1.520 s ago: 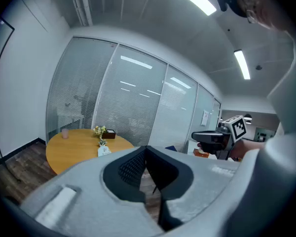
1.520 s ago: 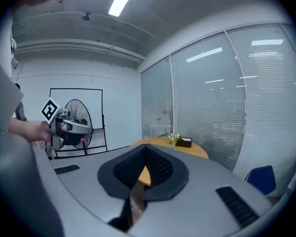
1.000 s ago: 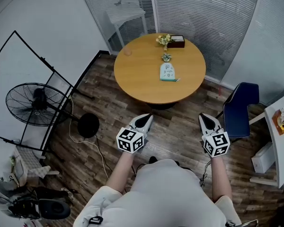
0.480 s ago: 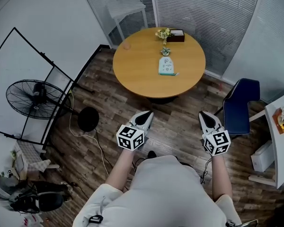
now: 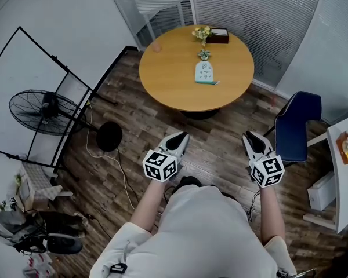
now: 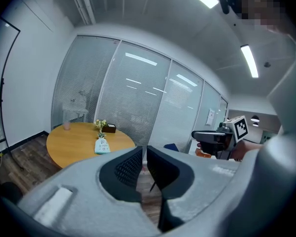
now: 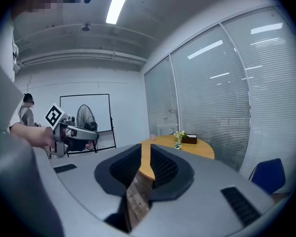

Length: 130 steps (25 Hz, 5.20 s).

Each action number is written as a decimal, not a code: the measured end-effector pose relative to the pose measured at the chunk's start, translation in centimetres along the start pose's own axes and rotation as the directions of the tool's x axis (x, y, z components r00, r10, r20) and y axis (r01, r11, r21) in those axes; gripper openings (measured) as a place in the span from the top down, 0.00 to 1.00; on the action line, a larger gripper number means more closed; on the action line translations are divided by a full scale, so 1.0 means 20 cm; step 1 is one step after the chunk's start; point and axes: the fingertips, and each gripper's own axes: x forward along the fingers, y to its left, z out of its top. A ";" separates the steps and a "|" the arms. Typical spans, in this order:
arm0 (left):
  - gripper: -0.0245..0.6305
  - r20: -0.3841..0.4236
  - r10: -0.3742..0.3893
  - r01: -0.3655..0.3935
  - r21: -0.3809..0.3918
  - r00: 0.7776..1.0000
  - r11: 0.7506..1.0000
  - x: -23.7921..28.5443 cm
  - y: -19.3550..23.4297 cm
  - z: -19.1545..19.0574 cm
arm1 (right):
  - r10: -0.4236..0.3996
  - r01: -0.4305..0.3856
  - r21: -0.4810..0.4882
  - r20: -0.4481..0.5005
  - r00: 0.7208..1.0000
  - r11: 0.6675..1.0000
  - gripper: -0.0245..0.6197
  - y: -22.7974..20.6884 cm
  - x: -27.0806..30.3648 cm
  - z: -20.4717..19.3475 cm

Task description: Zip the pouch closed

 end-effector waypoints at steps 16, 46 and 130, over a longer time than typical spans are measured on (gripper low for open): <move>0.84 -0.034 -0.027 0.026 -0.028 0.999 0.999 0.21 0.19 -0.02 | -0.003 0.005 0.029 -0.053 0.999 1.000 0.87 -0.10 0.27 -0.09; 0.84 -0.130 -0.214 0.215 -0.002 0.968 0.977 0.79 1.04 0.22 | -0.173 0.177 0.012 -0.164 0.971 0.984 0.87 -0.33 1.17 0.03; 0.84 -0.521 -0.111 0.009 -0.195 0.846 0.981 2.84 1.51 -0.96 | 0.554 -0.728 0.105 -0.724 0.411 0.677 0.93 -1.37 2.80 -1.44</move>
